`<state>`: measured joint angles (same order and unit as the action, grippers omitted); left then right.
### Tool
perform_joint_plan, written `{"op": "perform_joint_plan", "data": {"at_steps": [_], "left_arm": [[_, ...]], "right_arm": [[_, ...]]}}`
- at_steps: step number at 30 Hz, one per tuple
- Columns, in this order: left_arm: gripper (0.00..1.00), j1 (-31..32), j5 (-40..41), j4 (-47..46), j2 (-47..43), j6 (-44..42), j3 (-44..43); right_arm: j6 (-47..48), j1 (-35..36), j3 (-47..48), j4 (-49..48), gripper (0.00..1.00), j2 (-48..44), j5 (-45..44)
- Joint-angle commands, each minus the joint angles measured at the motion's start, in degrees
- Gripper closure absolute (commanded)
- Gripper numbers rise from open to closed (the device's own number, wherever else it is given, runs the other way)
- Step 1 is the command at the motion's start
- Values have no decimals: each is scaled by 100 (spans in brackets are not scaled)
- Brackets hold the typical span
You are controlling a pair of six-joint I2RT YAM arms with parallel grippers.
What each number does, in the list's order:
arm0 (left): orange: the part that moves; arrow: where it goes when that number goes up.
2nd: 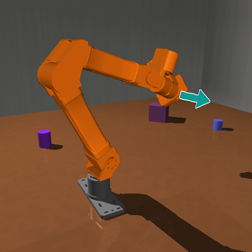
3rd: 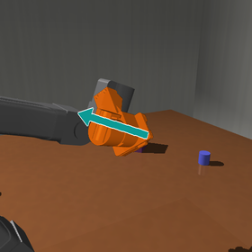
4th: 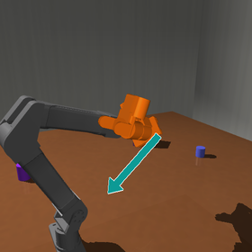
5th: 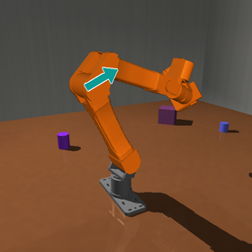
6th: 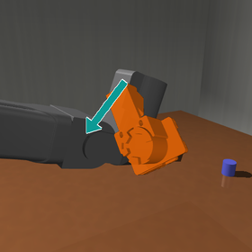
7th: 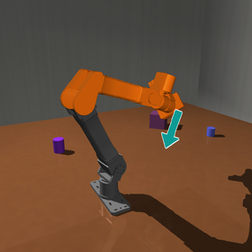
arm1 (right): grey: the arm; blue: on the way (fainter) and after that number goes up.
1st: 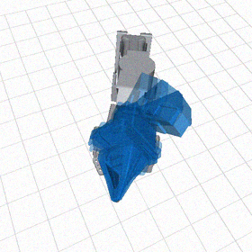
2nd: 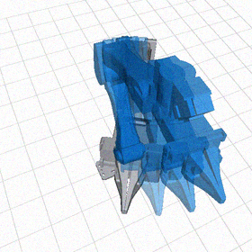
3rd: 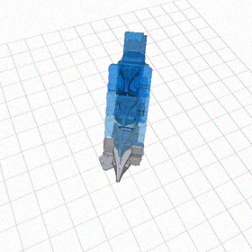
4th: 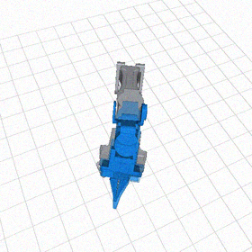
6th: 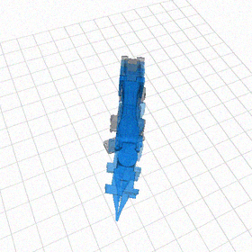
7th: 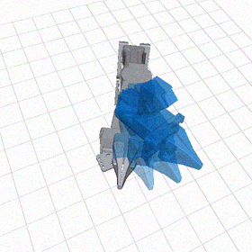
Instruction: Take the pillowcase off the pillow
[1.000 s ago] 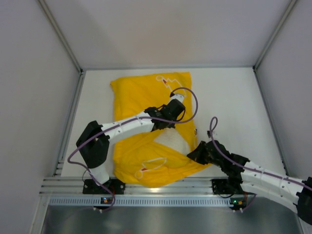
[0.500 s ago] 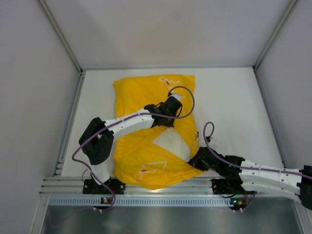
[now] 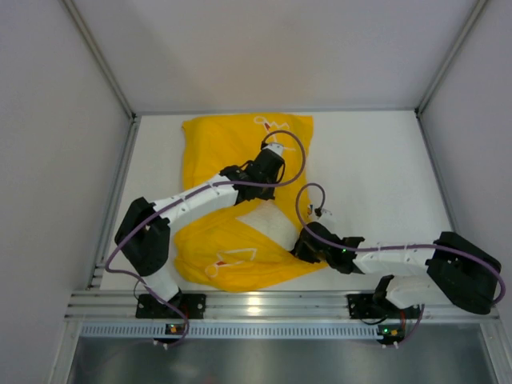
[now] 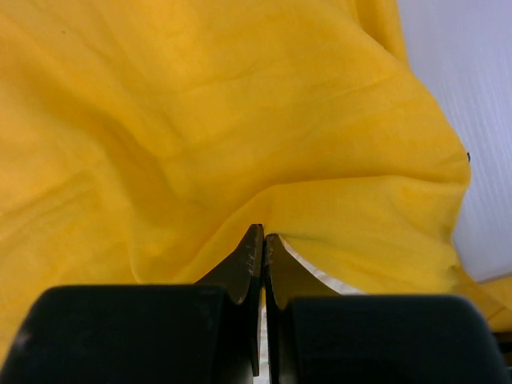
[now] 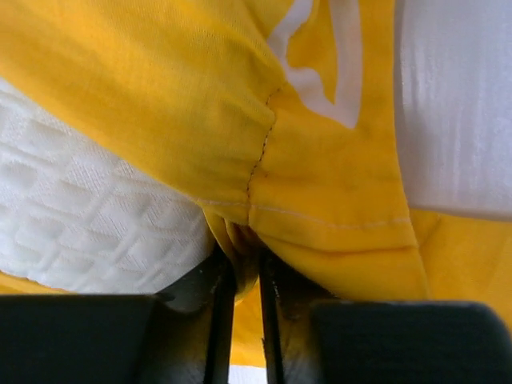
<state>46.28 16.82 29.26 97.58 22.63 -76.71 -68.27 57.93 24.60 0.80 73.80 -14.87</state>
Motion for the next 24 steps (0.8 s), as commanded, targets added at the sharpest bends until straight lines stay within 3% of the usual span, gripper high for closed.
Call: {"op": "perform_joint_plan", "data": {"at_steps": [1, 5, 9, 10, 11, 12, 14, 15, 17, 24], "left_arm": [[100, 47, -178, -139, -274, 92, 270], [100, 118, -372, -271, -485, 259, 708], [100, 206, -477, -307, -583, 373, 868], [87, 214, -495, -298, -591, 356, 877], [54, 241, -495, -289, -608, 338, 885], [38, 302, -243, -219, -704, 364, 903], [11, 372, 48, -105, -819, 373, 851], [6, 408, 180, -35, -880, 365, 816], [1, 653, 584, 54, -1091, 312, 675], [5, 2330, 1446, 54, -1251, -83, 323]], "right_arm": [[472, -106, -473, 386, 83, -399, -226], [849, -501, -702, 185, 80, -1445, -595], [1394, -1308, -466, -133, 79, -1229, -202], [1465, -1363, -369, -80, 78, -1115, -148], [1492, -1381, -203, 164, 77, -939, -130], [1492, -1390, -193, 245, 77, -868, -86], [1422, -1390, -306, 140, 77, -701, 71], [1404, -1390, -359, 88, 76, -657, 194], [1308, -1390, -560, -316, 77, -552, 388], [1132, -1390, -887, -792, 77, -594, 1030]]}}
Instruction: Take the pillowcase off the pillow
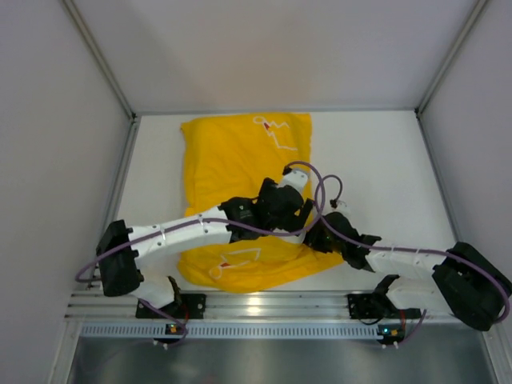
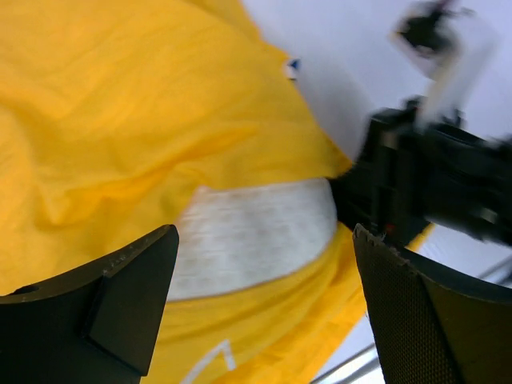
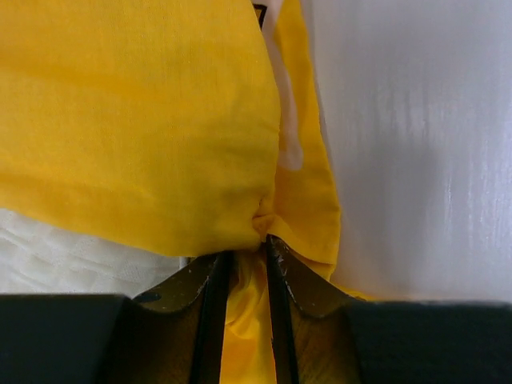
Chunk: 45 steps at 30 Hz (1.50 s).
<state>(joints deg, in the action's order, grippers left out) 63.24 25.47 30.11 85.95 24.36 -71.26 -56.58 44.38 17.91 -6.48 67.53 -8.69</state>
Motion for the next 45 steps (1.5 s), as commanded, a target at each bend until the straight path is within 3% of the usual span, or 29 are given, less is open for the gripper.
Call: {"op": "perform_joint_plan", "data": {"at_steps": [1, 3, 4, 5, 8, 17, 21, 23, 41, 44, 45], "left_arm": [[7, 750, 625, -40, -61, -282, -178], [14, 891, 705, -40, 79, -291, -133], [28, 892, 678, -23, 123, -265, -116], [34, 892, 669, 4, 176, -222, -72], [43, 883, 766, 100, 334, 60, 33], [34, 997, 1337, 145, 747, 754, 367], [6, 1014, 1197, 4, 695, 799, 526], [3, 1006, 1161, -49, 686, 790, 613], [3, 988, 1724, -620, 1441, 842, 464], [9, 927, 1742, -1083, 1529, 807, 613], [22, 901, 1733, -1190, 1556, 816, 709]], "right_arm": [[-64, -35, -244, -64, 77, -20, 429], [-152, -43, -323, -64, 77, -169, 464], [-178, -44, -341, -64, 77, -213, 491], [-204, -35, -384, -64, 77, -292, 526], [-283, -44, -499, -64, 77, -459, 544], [-494, -105, -824, -64, 77, -942, 579], [-512, -201, -930, -64, 77, -1110, 666], [-512, -254, -991, -73, 77, -1180, 719], [-530, -360, -1097, -468, 78, -952, 1097], [-609, -351, -1167, -687, 78, -838, 1194], [-635, -342, -1202, -749, 78, -777, 1229]]}}
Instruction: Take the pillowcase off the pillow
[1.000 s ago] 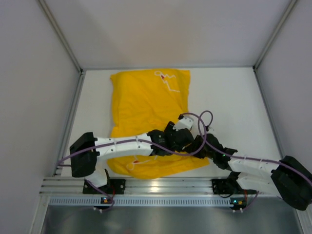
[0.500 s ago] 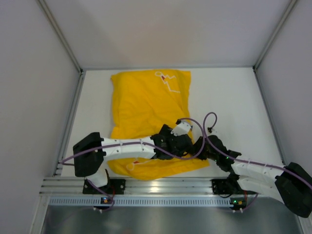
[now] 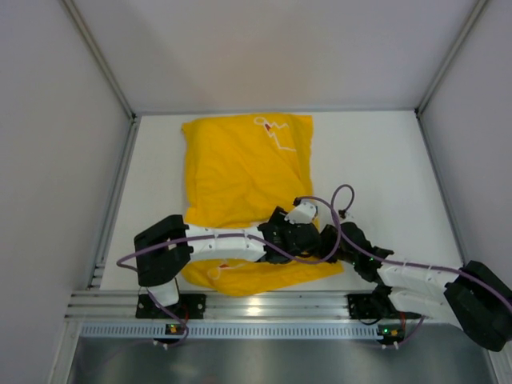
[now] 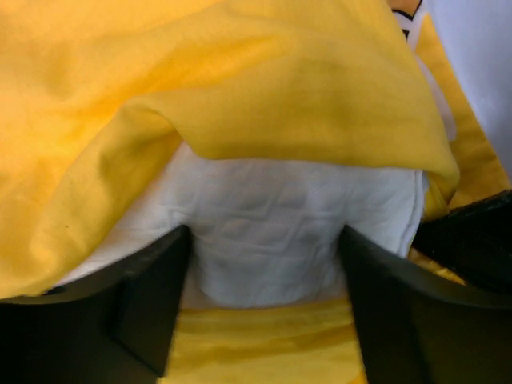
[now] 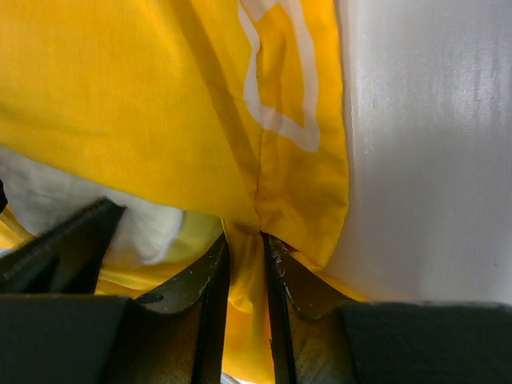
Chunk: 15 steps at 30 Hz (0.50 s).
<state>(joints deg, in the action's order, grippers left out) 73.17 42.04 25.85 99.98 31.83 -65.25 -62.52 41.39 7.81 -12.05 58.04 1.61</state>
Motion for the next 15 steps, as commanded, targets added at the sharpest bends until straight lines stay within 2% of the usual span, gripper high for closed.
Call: {"op": "perform_joint_plan", "data": {"at_steps": [1, 2, 3, 4, 8, 11, 14, 15], "left_arm": [[33, -127, 85, -870, 170, 68, 170], [48, -214, 59, -1045, 179, 77, 206], [85, -259, 41, -1081, 162, 112, 241], [100, -285, 84, -1099, 127, 130, 241], [100, -303, 138, -1091, -110, -54, 162], [100, -312, 103, -950, -391, -169, 74], [100, -338, -299, -853, -769, -187, 39], [100, -355, -458, -853, -866, -186, 22]], "right_arm": [[-41, -52, -201, -262, 78, 190, 243], [-41, -60, -210, -271, 78, 207, 252], [-15, -52, -210, -271, 78, 225, 252], [-6, -52, -210, -254, 78, 234, 252], [178, -43, -149, -8, 76, 155, 252], [425, -52, -61, 71, 66, -12, 410], [548, -52, 27, 133, 69, -153, 446], [583, -52, 71, 133, 77, -153, 428]]}}
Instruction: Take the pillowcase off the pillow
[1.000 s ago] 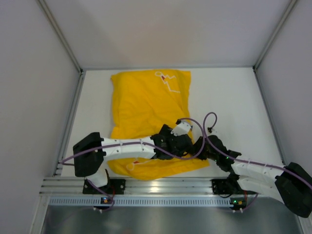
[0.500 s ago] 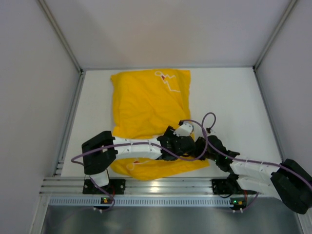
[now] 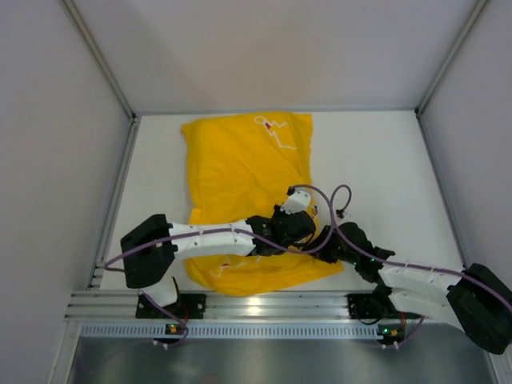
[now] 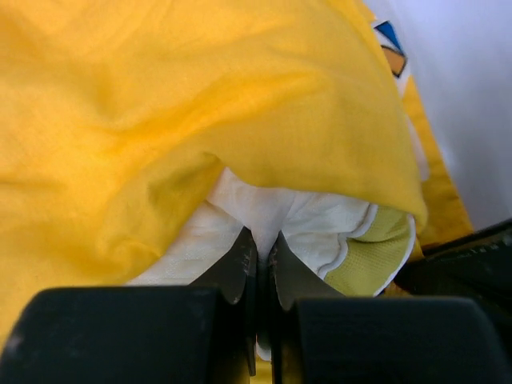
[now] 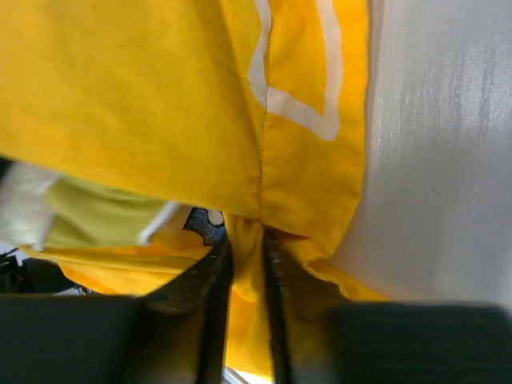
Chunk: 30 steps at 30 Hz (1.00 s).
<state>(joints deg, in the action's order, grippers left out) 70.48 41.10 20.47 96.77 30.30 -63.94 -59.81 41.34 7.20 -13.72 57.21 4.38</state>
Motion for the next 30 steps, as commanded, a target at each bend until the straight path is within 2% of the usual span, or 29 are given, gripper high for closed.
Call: {"op": "perform_joint_plan", "data": {"at_steps": [1, 3, 9, 13, 17, 19, 24, 28, 29, 30], "left_arm": [[100, -87, -514, -289, -763, -25, -127], [100, -78, -900, -175, -992, 2, -224], [100, -78, -1717, 440, -2196, 291, -390], [100, -78, -2507, 686, -2662, 432, -479], [100, -78, -2739, 1046, -3111, 564, -584], [100, -78, -2660, 1458, -3313, 652, -602], [100, -78, -2687, 1688, -3928, 801, -268], [100, -78, -2713, 1688, -3956, 819, -145], [100, -78, -2687, 1680, -3912, 819, -171], [100, -78, -2625, 1671, -3781, 784, -189]], "right_arm": [[338, -65, 167, 317, 85, -35, 72], [356, -56, 246, 334, 100, 105, -103], [303, -100, 343, -420, 100, 877, -183], [479, -266, 948, -843, 100, 1607, -192], [769, -881, 1730, -1106, 100, 2250, -70], [822, -1417, 1933, -1177, 100, 2487, 290], [1357, -2243, 3136, 14, 100, 2733, 177], [1489, -2718, 3682, 307, 100, 2918, 405], [1655, -2754, 3892, 386, 99, 2936, 484], [1796, -2772, 3981, 500, 93, 2919, 676]]}}
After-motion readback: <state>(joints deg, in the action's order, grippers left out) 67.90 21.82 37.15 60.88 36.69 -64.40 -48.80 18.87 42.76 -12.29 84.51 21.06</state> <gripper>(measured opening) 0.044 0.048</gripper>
